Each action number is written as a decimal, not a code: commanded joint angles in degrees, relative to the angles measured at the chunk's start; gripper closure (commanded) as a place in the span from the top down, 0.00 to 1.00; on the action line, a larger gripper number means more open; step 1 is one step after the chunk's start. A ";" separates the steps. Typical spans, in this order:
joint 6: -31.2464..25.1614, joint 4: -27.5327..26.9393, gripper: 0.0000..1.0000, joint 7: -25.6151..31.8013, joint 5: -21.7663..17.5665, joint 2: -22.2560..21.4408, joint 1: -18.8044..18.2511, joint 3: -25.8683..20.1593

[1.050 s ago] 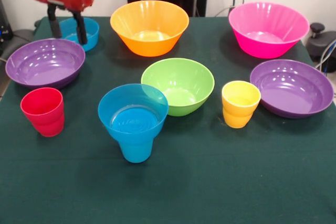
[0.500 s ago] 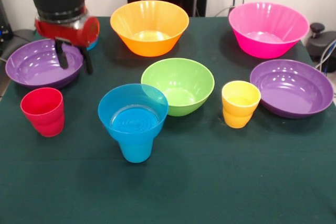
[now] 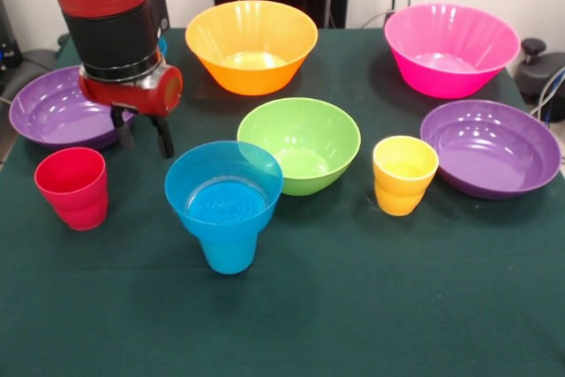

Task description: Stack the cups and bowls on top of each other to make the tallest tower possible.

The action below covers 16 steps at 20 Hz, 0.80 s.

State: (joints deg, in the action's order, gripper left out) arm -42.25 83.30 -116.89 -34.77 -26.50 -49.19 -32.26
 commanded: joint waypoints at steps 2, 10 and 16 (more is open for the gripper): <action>-4.02 -5.59 1.00 20.35 -2.84 1.81 -0.25 -4.24; -9.61 -8.28 1.00 22.35 -1.29 0.05 0.54 -4.49; -13.76 -10.58 1.00 23.16 -0.31 -1.29 1.57 -4.73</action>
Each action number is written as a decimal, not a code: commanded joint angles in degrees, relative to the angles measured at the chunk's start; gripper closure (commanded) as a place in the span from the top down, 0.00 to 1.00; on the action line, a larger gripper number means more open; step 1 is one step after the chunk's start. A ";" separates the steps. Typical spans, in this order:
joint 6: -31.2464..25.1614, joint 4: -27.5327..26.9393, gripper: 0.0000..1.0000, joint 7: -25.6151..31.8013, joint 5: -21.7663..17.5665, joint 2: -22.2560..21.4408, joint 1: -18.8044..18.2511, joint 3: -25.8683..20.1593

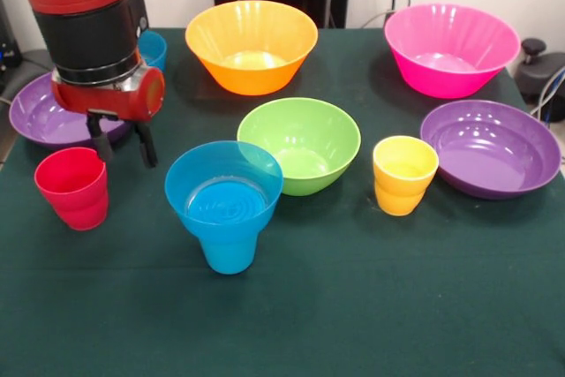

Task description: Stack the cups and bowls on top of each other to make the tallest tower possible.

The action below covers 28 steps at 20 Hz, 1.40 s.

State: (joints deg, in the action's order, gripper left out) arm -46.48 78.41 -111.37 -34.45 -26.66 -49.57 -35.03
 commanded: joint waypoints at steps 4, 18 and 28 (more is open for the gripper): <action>-11.24 -5.65 1.00 16.78 -0.15 -2.07 2.33 -2.16; -5.41 -1.85 1.00 15.54 -3.48 -1.97 1.20 -1.11; 3.19 2.29 1.00 16.11 -6.44 0.50 -2.05 -1.16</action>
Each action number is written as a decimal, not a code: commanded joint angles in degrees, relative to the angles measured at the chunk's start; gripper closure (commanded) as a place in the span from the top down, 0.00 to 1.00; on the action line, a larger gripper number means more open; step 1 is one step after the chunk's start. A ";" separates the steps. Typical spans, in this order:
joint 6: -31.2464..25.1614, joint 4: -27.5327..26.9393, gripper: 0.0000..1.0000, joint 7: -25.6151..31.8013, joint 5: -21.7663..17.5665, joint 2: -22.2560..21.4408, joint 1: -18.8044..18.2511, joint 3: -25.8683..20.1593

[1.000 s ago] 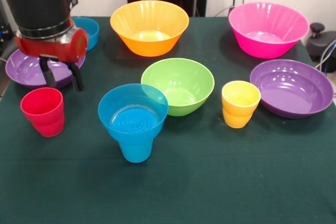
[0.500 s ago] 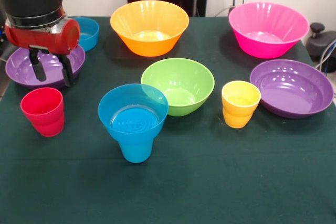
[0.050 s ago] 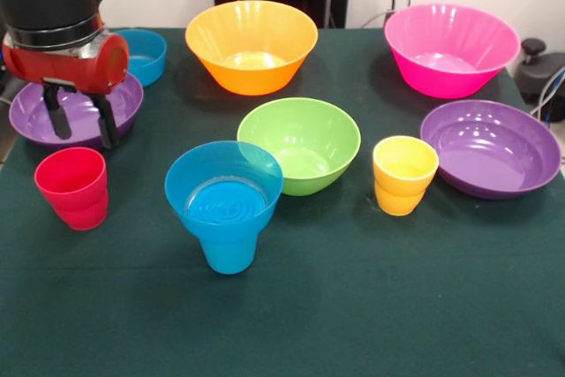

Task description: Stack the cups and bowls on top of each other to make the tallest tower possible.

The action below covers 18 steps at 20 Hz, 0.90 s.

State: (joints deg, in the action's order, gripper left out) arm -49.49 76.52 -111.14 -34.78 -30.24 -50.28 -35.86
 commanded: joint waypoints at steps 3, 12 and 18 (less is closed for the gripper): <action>7.25 4.41 1.00 15.99 -6.70 4.46 -1.60 -0.36; 9.51 4.81 1.00 16.61 -7.61 6.43 -2.99 -1.09; 10.94 6.32 1.00 14.28 -7.07 6.53 -2.99 -1.07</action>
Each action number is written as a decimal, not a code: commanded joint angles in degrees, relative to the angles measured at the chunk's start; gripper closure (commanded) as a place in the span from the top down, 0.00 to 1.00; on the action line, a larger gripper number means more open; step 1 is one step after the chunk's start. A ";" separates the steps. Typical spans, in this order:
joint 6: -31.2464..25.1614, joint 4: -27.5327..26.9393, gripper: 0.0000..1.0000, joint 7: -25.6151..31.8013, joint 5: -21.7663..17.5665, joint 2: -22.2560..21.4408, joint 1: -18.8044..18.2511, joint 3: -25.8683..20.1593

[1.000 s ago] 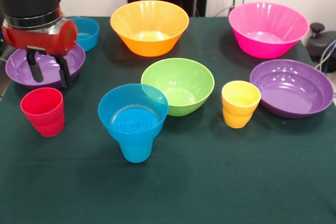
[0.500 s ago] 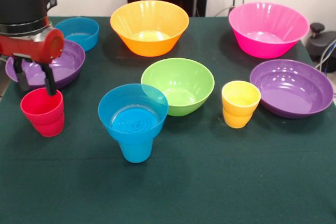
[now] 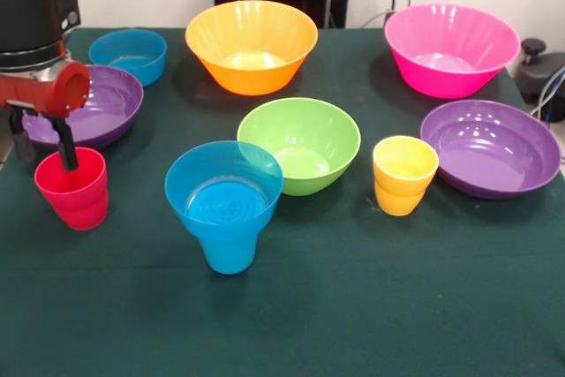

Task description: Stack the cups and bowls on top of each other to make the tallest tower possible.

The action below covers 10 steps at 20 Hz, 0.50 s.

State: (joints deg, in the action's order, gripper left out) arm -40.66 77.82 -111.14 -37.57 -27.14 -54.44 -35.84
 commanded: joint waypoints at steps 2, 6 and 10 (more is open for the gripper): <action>2.21 5.32 1.00 13.59 -4.51 2.87 1.55 -0.75; 2.29 5.05 1.00 13.42 -5.49 2.61 2.12 -0.13; 2.01 3.95 1.00 14.10 -6.72 3.47 2.19 0.76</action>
State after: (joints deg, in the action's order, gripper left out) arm -40.56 80.01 -111.14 -37.58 -25.82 -54.42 -35.84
